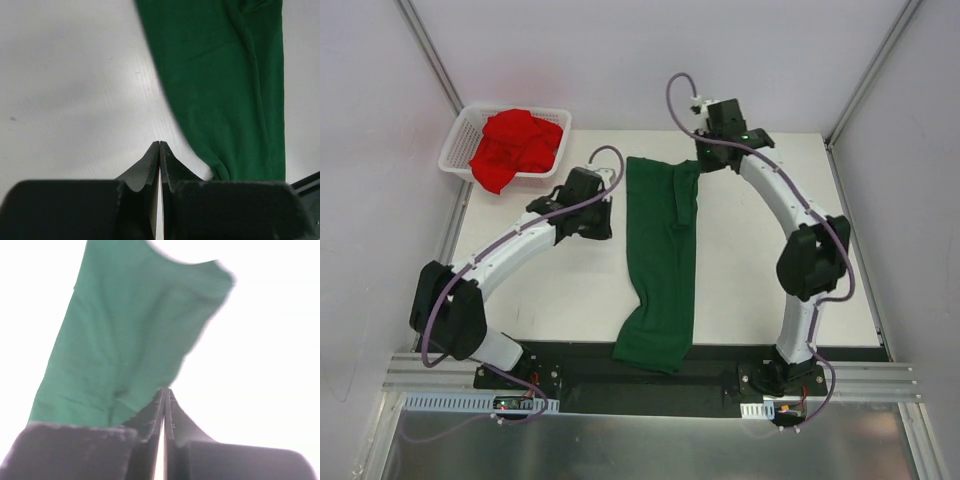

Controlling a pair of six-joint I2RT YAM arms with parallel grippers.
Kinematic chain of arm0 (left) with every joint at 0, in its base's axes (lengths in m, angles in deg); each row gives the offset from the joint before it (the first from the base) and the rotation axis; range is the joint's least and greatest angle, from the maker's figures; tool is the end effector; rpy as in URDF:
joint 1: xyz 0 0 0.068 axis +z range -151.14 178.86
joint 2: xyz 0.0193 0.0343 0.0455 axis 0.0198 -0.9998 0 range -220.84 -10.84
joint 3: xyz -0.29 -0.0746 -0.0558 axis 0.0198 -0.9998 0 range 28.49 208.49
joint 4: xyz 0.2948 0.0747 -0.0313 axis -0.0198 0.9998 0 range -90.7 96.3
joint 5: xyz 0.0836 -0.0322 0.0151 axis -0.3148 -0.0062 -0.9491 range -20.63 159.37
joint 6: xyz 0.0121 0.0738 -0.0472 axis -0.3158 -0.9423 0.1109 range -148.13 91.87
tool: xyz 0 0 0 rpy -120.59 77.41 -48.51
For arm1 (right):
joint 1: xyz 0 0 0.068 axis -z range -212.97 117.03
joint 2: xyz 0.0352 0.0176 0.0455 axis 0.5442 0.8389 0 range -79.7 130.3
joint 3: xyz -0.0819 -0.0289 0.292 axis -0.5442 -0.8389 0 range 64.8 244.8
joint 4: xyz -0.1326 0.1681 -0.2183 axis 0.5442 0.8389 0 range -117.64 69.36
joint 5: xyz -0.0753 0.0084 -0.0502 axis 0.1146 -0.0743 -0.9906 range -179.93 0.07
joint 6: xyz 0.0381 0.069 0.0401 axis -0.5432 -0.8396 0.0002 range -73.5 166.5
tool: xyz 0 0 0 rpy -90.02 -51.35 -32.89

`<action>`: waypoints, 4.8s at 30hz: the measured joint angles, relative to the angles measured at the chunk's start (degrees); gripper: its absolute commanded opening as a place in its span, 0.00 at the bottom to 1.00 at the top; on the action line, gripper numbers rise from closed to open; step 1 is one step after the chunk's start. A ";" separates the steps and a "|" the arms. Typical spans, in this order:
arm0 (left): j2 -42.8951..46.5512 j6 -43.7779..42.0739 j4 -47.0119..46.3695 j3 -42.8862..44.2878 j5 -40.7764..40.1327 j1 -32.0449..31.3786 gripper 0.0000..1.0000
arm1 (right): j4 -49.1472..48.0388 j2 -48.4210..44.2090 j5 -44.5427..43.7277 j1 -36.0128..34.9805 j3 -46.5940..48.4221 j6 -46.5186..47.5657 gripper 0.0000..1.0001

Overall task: Fold and stack the t-shirts
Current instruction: Rotate the tshirt 85 degrees

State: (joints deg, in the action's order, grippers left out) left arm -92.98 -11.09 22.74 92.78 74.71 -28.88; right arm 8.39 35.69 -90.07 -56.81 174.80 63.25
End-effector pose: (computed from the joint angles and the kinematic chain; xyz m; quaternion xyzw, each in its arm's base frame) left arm 0.3416 -0.1879 0.2746 0.1040 0.9043 -0.1961 0.3647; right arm 0.5103 0.2253 0.3129 -0.3157 0.8551 0.0243 0.4106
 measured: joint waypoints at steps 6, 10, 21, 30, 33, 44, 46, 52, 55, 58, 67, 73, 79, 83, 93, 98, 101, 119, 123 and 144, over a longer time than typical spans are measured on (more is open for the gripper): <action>-9.29 -0.83 -5.03 2.12 3.98 -7.54 0.00 | -0.57 -14.51 -6.56 6.69 -7.34 -7.04 0.01; -17.18 -1.14 -8.37 6.64 7.56 -9.38 0.00 | 0.26 -21.38 -7.15 8.09 -10.84 -9.51 0.01; -36.26 -3.65 -11.43 22.58 12.72 -8.57 0.00 | 2.16 -30.47 -3.82 8.00 -19.26 -12.76 0.01; -44.37 -2.64 -8.85 28.94 18.34 -3.61 0.00 | 3.06 -32.85 -2.05 8.24 -19.91 -12.90 0.01; -46.58 -2.54 -7.52 32.92 19.32 -1.81 0.00 | 3.26 -32.89 -1.73 8.35 -20.04 -12.92 0.01; -58.12 -2.69 0.90 52.98 21.44 0.63 0.00 | 3.80 -32.89 -0.90 8.85 -20.98 -12.87 0.01; -60.28 -2.67 2.34 56.54 21.86 0.83 0.00 | 3.85 -32.89 -0.87 8.94 -20.98 -12.87 0.01; -64.19 -2.60 6.03 64.08 21.86 1.20 0.00 | 4.35 -32.89 -0.87 9.14 -21.40 -12.72 0.01; -65.31 -2.47 7.13 66.42 20.44 1.95 0.00 | 4.74 -32.89 -0.85 9.14 -21.94 -12.68 0.01; -65.75 -2.47 7.89 67.73 18.03 3.06 0.00 | 4.83 -32.89 -0.85 9.14 -22.18 -12.66 0.01; -67.28 -2.75 10.03 73.53 9.01 4.79 0.00 | 5.01 -32.89 -0.83 9.20 -22.56 -12.57 0.01; -69.05 -2.95 9.84 76.59 7.98 4.98 0.00 | 5.33 -32.89 -0.39 9.22 -22.60 -12.24 0.01; -66.95 -3.69 8.33 72.28 13.05 4.83 0.00 | 5.51 -32.87 0.76 9.25 -22.60 -12.24 0.01; -59.98 -4.44 7.63 62.88 14.82 4.15 0.00 | 5.49 -32.70 1.55 9.25 -22.88 -12.28 0.01; -33.42 -4.63 0.11 36.26 16.33 0.09 0.00 | 5.31 -31.98 3.82 9.29 -24.90 -12.74 0.01; -28.79 -4.55 -3.98 22.73 15.15 -4.35 0.00 | 4.96 -31.56 4.81 9.29 -26.56 -12.96 0.01; -29.22 -4.17 -5.33 15.47 14.64 -6.88 0.00 | 4.76 -31.36 5.20 9.29 -27.41 -12.98 0.01; -39.01 -2.69 -10.99 20.13 13.73 -7.85 0.00 | 4.76 -31.36 5.31 9.31 -27.43 -12.87 0.01; -41.53 -2.69 -11.06 23.78 13.64 -7.76 0.00 | 4.79 -31.36 5.27 9.31 -27.43 -12.76 0.01; -44.00 0.96 -10.97 26.95 13.90 -0.02 0.00 | 4.81 -31.34 5.16 9.31 -27.43 -12.74 0.01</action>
State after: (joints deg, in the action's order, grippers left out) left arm -136.98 -10.13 11.77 119.73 88.61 -28.91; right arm 13.20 4.35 -84.91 -47.50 147.37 50.51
